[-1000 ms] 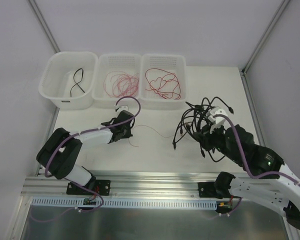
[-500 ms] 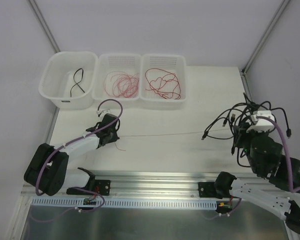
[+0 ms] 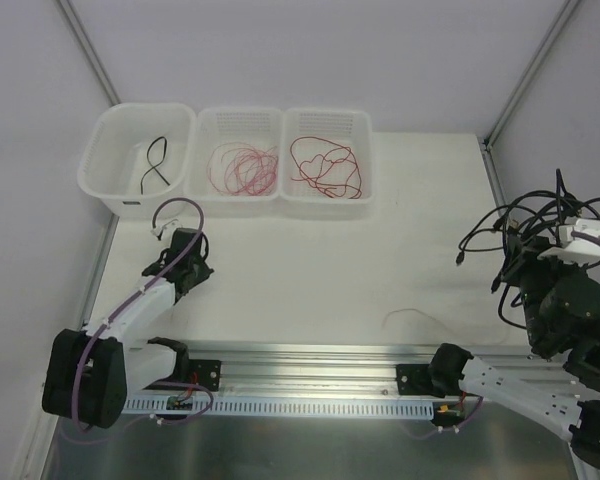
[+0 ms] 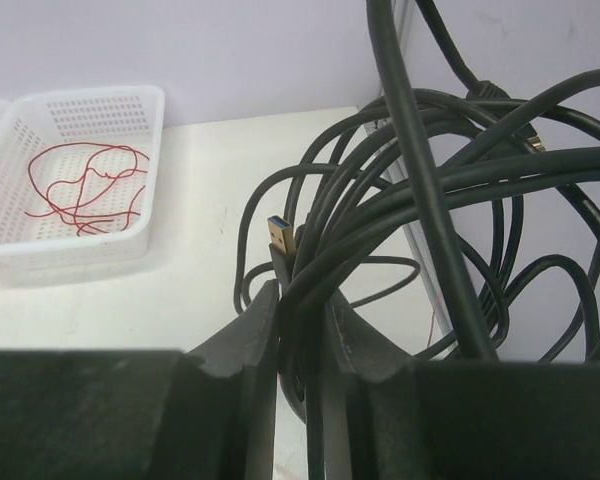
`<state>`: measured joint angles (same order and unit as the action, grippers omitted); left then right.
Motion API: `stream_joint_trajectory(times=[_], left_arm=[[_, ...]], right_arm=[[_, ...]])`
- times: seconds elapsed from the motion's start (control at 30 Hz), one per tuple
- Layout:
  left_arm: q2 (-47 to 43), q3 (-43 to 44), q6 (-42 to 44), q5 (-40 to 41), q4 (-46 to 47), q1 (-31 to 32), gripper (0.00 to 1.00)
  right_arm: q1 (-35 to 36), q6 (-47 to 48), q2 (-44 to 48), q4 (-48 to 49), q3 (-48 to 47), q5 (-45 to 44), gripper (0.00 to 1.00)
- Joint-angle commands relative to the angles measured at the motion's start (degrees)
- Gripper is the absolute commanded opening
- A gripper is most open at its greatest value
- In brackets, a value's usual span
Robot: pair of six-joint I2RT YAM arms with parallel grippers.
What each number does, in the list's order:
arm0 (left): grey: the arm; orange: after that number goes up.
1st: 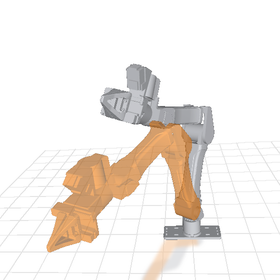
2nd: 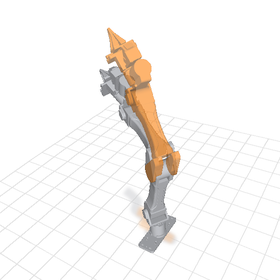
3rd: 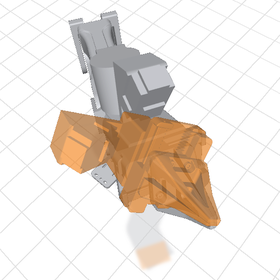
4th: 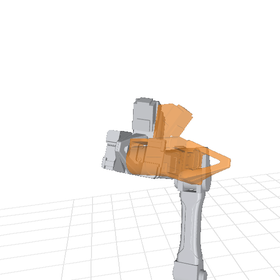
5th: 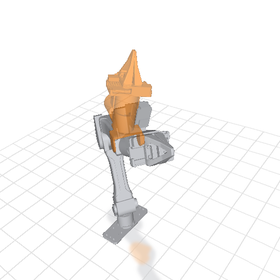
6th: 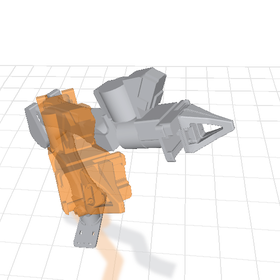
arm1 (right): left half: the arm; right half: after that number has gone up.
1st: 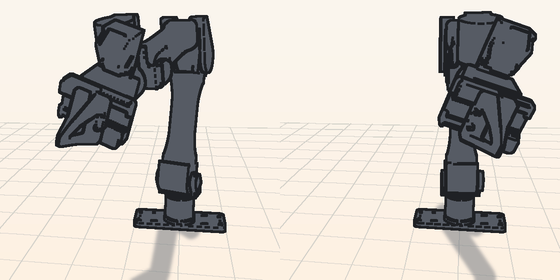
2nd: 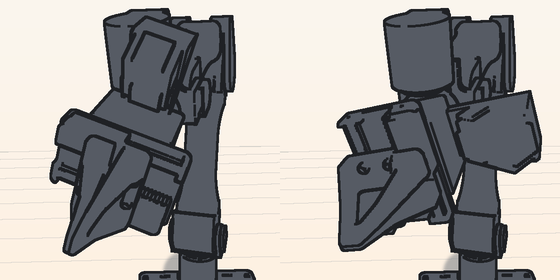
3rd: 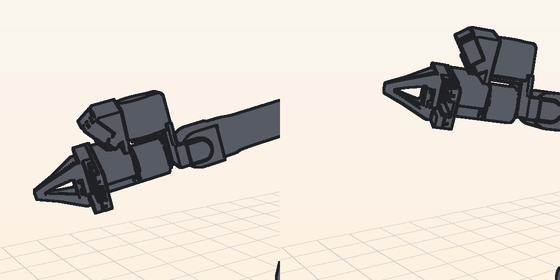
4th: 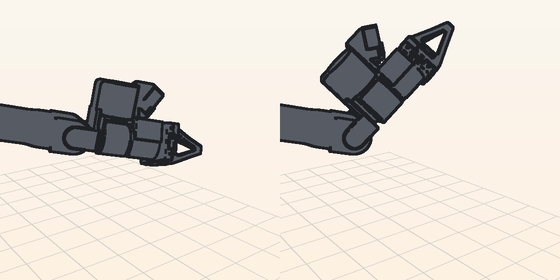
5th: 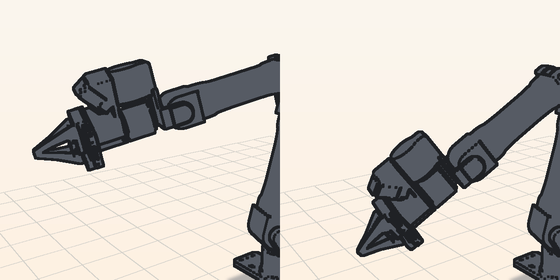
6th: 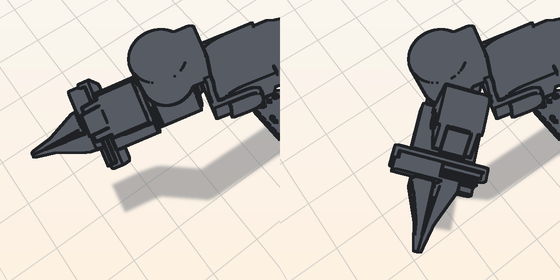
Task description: Untangle the cables
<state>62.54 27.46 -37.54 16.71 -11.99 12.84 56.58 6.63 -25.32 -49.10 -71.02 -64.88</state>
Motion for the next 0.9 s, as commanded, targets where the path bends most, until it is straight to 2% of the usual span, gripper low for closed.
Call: stream_joint_trajectory(times=[0.0, 0.07, 0.1, 0.17, 0.27, 0.33, 0.43, 0.47, 0.57, 0.77, 0.87], left_arm=[[-2.1, 0.0, -1.3, -2.4, -0.6, -1.2, 0.00], [-2.6, 0.7, 0.1, -7.3, 0.5, -1.1, 0.00], [-3.3, 1.1, 1.9, -9.1, 2.0, -1.1, 0.07], [-4.4, 1.1, 3.3, -14.1, 3.7, -0.2, 0.12], [-8.0, 0.7, 3.9, -19.1, 7.1, 2.4, 0.36], [-10.7, 1.3, 4.1, -21.6, 8.8, 4.0, 0.63], [-13.8, 2.9, 4.7, -24.9, 9.7, 8.1, 0.79], [-14.7, 3.3, 4.6, -25.6, 10.0, 9.0, 0.88], [-18.1, 5.0, 4.1, -28.9, 10.2, 11.9, 0.96], [-23.5, 7.2, 2.5, -34.8, 13.2, 16.7, 0.99], [-23.7, 7.0, 4.9, -35.3, 15.3, 18.4, 0.99]], right_arm=[[0.3, 7.3, -3.8, 10.3, -3.6, 1.1, 0.09], [0.3, 6.7, -6.2, 10.2, -5.9, 6.7, 0.08], [0.2, 6.2, -9.0, 9.6, -6.7, 8.8, 0.08], [0.3, 4.2, -12.7, 7.1, -9.2, 15.2, 0.08], [0.2, 2.2, -19.1, 5.0, -11.1, 23.0, 0.06], [0.2, 1.9, -22.6, 5.6, -11.5, 26.5, 0.04], [0.2, 1.3, -26.5, 6.6, -12.5, 32.3, 0.02], [0.1, 1.2, -27.6, 6.7, -13.0, 34.4, 0.02], [0.1, 1.4, -31.4, 7.5, -14.7, 36.0, 0.01], [-0.7, 1.5, -36.8, 10.2, -17.9, 41.1, 0.01], [-0.9, 1.5, -38.3, 11.2, -20.7, 45.6, 0.01]])
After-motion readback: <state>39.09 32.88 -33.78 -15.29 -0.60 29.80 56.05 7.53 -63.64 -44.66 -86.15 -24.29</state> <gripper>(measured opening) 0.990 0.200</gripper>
